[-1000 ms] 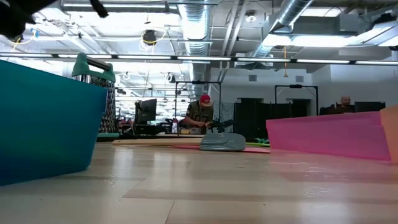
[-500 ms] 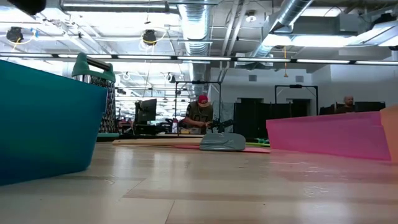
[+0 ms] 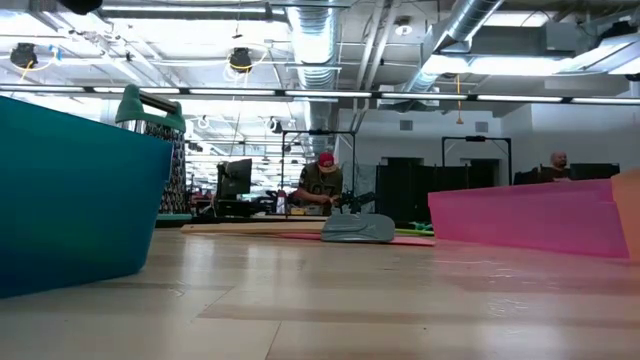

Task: Pick & Place Kitchen Items
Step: Put the orange spatula into the orange bin

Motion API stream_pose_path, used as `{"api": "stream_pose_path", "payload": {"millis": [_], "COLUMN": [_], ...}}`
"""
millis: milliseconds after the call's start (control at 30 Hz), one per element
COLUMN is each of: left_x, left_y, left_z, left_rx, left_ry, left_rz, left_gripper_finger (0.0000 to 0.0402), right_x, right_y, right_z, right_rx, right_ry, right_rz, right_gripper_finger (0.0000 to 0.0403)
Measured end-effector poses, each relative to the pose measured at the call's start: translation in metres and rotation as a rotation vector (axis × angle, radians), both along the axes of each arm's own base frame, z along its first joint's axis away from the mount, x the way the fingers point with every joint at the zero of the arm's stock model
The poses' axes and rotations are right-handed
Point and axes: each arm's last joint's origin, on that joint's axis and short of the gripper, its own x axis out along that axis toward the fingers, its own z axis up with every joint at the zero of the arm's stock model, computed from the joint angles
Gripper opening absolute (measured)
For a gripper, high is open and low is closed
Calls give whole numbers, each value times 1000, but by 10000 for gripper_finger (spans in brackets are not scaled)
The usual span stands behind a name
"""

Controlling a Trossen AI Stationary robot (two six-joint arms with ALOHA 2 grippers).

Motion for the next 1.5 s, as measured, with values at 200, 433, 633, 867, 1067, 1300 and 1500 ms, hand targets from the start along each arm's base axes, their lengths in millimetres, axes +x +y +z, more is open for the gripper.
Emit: {"api": "stream_pose_path", "payload": {"millis": [200, 433, 633, 867, 1067, 1300, 1500], "left_x": [5, 8, 21, 29, 37, 35, 34], "left_y": [0, -1, 4, 8, 7, 7, 7], "left_z": [0, -3, -14, -12, -14, -12, -11], "left_rx": [4, 22, 21, 29, 41, 42, 33], "left_ry": [7, 21, 71, 55, 76, 65, 62], "left_rz": [3, 17, 36, 43, 28, 30, 35], "left_gripper_finger": [25, 25, 25, 25, 26, 26, 33], "right_x": [-1, -1, -1, -1, -1, -1, -2], "right_y": [-1, -1, -1, -1, -1, -1, 0], "right_z": [1, 2, 2, 2, 2, 3, 4], "right_rx": [-6, -9, -10, -5, -9, -21, 9], "right_ry": [-4, -19, -25, -20, -24, -31, -29], "right_rz": [13, 12, 12, 12, 10, 14, 10], "right_gripper_finger": [276, 302, 302, 289, 190, 19, 10]}}
